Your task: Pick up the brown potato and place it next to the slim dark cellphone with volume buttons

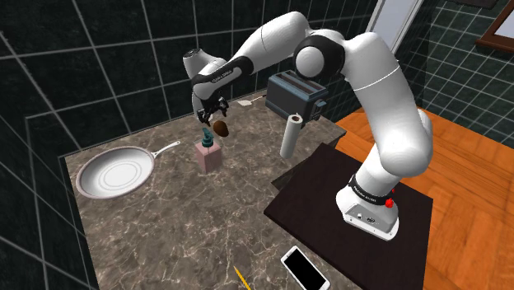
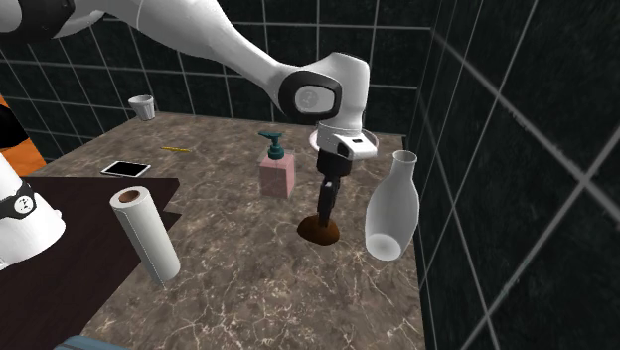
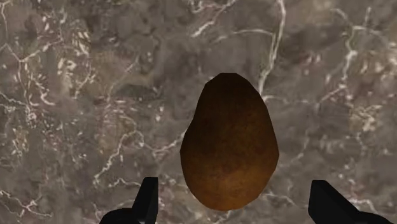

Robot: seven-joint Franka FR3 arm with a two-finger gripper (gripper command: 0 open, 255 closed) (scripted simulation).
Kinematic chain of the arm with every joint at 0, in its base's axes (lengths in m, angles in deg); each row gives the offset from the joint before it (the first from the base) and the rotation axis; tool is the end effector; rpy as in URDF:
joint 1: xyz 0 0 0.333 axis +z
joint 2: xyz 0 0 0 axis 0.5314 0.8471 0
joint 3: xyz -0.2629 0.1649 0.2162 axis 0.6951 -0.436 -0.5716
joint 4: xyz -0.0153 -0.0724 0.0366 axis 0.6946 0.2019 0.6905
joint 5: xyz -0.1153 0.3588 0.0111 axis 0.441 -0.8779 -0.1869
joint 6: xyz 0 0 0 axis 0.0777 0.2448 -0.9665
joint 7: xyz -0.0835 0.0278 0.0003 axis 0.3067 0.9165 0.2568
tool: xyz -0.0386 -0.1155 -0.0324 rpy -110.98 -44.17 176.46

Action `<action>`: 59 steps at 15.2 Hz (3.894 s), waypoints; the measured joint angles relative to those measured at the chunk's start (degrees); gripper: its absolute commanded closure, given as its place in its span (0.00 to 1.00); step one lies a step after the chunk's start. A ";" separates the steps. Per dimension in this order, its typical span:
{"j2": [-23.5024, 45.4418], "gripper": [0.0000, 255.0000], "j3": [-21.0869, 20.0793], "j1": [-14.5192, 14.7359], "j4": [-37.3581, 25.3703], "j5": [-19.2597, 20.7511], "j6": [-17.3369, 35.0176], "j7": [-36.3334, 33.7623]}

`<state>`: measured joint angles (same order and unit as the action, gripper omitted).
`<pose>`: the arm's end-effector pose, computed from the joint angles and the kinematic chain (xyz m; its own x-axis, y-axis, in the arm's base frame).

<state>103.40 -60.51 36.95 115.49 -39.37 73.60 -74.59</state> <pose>0.7478 0.0758 0.2348 0.9724 -0.2275 -0.0520 -0.2090 -0.9480 0.2399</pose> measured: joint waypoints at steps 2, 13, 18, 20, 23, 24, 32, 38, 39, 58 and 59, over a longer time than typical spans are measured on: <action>1.16 0.00 0.17 -0.02 -0.49 0.15 0.67 -0.13; 3.41 0.00 0.53 -0.36 0.00 0.54 3.47 -0.40; 3.41 1.00 0.52 -0.35 -0.03 0.54 3.47 -0.40; 3.41 1.00 0.52 -0.35 -0.03 0.54 3.48 -0.41; 3.41 1.00 0.52 -0.35 -0.03 0.54 3.48 -0.41; 3.41 1.00 0.52 -0.35 -0.02 0.54 3.49 -0.41; -0.18 1.00 0.22 -0.43 0.69 0.16 0.64 0.25; -3.21 1.00 0.00 -0.60 1.10 -0.19 -1.92 0.95; -3.49 1.00 -0.04 -0.61 0.69 -0.27 -2.57 1.14; -18.61 1.00 -1.89 1.92 16.18 -0.85 -3.18 -3.20; -20.22 1.00 -2.28 2.61 18.44 -0.91 -2.79 -4.40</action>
<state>83.19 -62.79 39.56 133.92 -40.28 70.82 -78.99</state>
